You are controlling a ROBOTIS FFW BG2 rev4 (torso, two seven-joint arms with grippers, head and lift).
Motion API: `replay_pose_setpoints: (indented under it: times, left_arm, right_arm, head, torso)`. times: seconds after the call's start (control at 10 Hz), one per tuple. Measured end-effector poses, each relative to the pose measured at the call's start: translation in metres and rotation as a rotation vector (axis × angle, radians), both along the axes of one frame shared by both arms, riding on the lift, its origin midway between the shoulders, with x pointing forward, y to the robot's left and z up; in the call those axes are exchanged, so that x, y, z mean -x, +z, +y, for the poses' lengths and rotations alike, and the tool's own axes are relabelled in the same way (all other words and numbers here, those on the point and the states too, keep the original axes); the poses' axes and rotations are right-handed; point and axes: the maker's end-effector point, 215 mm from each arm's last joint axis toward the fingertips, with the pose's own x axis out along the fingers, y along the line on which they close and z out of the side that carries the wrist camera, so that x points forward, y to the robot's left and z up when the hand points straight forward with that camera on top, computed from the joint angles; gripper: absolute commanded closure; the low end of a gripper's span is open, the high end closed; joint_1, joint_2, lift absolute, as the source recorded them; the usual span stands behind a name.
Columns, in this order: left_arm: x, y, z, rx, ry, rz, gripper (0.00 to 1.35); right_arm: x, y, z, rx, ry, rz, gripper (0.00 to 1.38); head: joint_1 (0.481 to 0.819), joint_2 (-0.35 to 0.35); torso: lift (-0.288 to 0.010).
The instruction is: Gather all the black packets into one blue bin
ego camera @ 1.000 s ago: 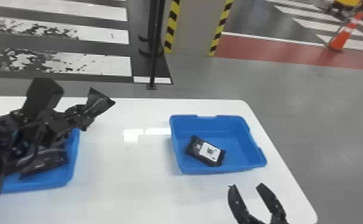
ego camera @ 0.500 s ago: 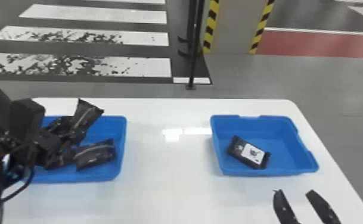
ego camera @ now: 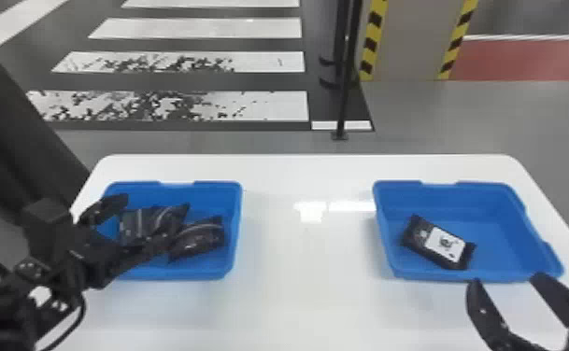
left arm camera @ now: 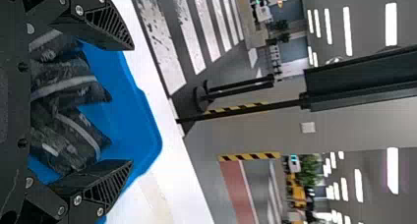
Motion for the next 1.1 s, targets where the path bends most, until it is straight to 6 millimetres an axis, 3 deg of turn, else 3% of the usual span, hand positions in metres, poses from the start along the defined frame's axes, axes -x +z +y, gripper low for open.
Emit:
replay_pose_setpoints:
  times: [0.2,0.4,0.6,0.8,1.1]
  left_arm:
    - [0.046,0.034,-0.014,0.134,0.001,-0.142,0.21]
    - [0.098,0.073,-0.002,0.181,0.075,-0.236,0.21]
    - [0.134,0.089,-0.002,0.214,0.105,-0.247,0.21]
    - [0.160,0.096,-0.021,0.289,0.091,-0.235,0.21]
    - [0.172,0.096,-0.030,0.354,0.088,-0.227,0.21]
  right_arm:
    - [-0.017,0.005,0.007,0.035,0.027,0.001,0.17]
    - [-0.034,-0.008,0.004,0.068,0.069,0.029,0.17]
    - [-0.048,-0.013,-0.007,0.150,0.091,0.082,0.16]
    - [-0.065,-0.021,-0.025,0.254,0.105,0.187,0.16]
    - [-0.094,-0.043,-0.044,0.309,0.122,0.365,0.16]
  head:
    - [0.695,0.011]
    - [0.695,0.022]
    - [0.695,0.014]
    - [0.695,-0.046]
    - [0.695,-0.089]
  torso:
    - [-0.110]
    - [-0.110]
    - [-0.110]
    - [-0.110]
    - [-0.110]
